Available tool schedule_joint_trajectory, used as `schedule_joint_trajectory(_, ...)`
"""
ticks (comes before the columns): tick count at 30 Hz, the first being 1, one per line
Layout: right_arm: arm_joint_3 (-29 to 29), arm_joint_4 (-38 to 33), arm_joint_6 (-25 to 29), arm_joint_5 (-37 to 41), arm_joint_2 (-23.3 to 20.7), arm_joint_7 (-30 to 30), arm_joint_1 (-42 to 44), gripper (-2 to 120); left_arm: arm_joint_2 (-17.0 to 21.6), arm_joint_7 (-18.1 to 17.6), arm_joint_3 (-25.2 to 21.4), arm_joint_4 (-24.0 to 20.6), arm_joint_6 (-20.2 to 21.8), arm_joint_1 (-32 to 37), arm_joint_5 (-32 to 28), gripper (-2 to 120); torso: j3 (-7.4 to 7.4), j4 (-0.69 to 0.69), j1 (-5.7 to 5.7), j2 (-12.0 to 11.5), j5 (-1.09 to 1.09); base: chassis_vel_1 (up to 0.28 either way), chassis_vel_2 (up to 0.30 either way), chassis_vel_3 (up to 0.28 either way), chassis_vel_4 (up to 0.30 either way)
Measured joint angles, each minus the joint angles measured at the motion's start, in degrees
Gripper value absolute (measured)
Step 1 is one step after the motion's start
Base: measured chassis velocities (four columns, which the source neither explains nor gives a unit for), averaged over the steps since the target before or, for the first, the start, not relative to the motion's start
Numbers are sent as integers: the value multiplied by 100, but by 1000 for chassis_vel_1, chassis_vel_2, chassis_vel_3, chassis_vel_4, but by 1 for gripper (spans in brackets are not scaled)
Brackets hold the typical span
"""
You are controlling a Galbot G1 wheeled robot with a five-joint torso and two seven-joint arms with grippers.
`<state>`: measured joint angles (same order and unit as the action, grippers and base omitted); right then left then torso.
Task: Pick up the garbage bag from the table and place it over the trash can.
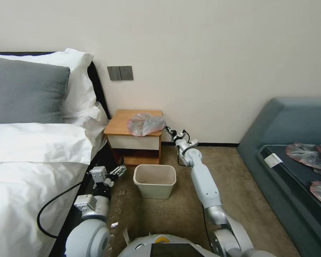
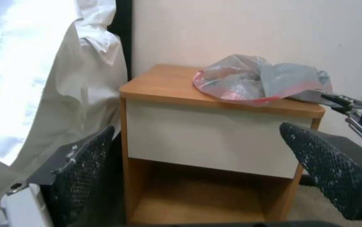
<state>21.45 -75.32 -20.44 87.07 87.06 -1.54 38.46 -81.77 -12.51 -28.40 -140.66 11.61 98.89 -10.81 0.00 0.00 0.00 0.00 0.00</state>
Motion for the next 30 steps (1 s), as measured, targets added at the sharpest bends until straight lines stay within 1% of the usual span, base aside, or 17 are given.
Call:
schedule_joint_trajectory(3, -78, -420, 26, -19, -57, 120, 269, 0, 1, 3, 24, 17, -20, 1, 15, 100, 0, 0, 0, 0, 0, 0, 0, 0, 0)
schedule_joint_trajectory(4, -78, -420, 26, -19, -57, 120, 269, 0, 1, 3, 24, 17, -20, 1, 15, 100, 0, 0, 0, 0, 0, 0, 0, 0, 0)
schedule_joint_trajectory(7, -148, -1075, 76, 2, -143, 365, 717, 0, 5, 18, 50, -16, -20, 1, 14, 100, 0, 0, 0, 0, 0, 0, 0, 0, 0)
schedule_joint_trajectory(8, -148, -1075, 76, 2, -143, 365, 717, 0, 5, 18, 50, -16, -20, 1, 14, 100, 0, 0, 0, 0, 0, 0, 0, 0, 0)
schedule_joint_trajectory(10, -175, -1391, 104, 34, -173, 498, 949, 0, 5, 25, 54, -21, -19, 3, 13, 100, -1, 0, 0, 0, 0, 0, 0, 0, 0)
schedule_joint_trajectory(11, -175, -1391, 104, 34, -173, 498, 949, 0, 5, 25, 54, -21, -19, 3, 13, 100, -1, 0, 0, 0, 0, 0, 0, 0, 0)
schedule_joint_trajectory(13, -282, -1887, 234, 0, -233, 702, 1334, 0, 2, 27, 56, -33, -20, 15, 13, 100, -1, -1, 0, 0, 0, 0, 0, 0, 0)
schedule_joint_trajectory(14, -282, -1887, 234, 0, -233, 702, 1334, 0, 2, 27, 56, -33, -20, 15, 13, 100, -1, -1, 0, 0, 0, 0, 0, 0, 0)
schedule_joint_trajectory(15, -438, -2234, 462, -93, -264, 980, 1576, 0, 8, 28, 59, -49, -20, 21, 12, 100, -1, 0, 0, 0, 0, 0, 0, 0, 0)
schedule_joint_trajectory(17, -582, -2626, 636, -177, -309, 1295, 1829, 0, 38, 28, 66, -88, -18, 21, 1, 100, -1, 1, -1, 0, 0, 0, 0, 0, 0)
schedule_joint_trajectory(18, -619, -2781, 672, -205, -332, 1391, 1925, 0, 50, 27, 67, -100, -14, 19, -5, 100, -1, 1, -1, 0, 0, 0, 0, 0, 0)
schedule_joint_trajectory(19, -619, -2781, 672, -205, -332, 1391, 1925, 0, 50, 27, 67, -100, -14, 19, -5, 100, -1, 1, -1, 0, 0, 0, 0, 0, 0)
schedule_joint_trajectory(20, -668, -3049, 704, -243, -372, 1527, 2082, 0, 66, 27, 69, -113, -10, 12, -18, 100, -1, 0, 0, 0, 0, 0, 0, 0, 0)
schedule_joint_trajectory(23, -765, -3583, 757, -385, -463, 1669, 2468, 0, 77, 26, 72, -114, -7, 6, -25, 100, -1, 0, -1, 0, 0, 0, 0, 0, 0)
schedule_joint_trajectory(24, -765, -3583, 757, -385, -463, 1669, 2468, 0, 77, 26, 72, -114, -7, 6, -25, 100, -1, 0, -1, 0, 0, 0, 0, 0, 0)
schedule_joint_trajectory(28, -869, -4051, 822, -555, -519, 1819, 3010, 0, 90, 0, 74, -115, -10, 17, -22, 100, -1, 1, -1, 0, 0, 0, 0, 0, 0)
schedule_joint_trajectory(30, -896, -4141, 827, -606, -526, 1835, 3163, 0, 102, -2, 74, -119, -11, 17, -22, 100, -1, 0, -1, 0, 0, 0, 0, 0, 0)
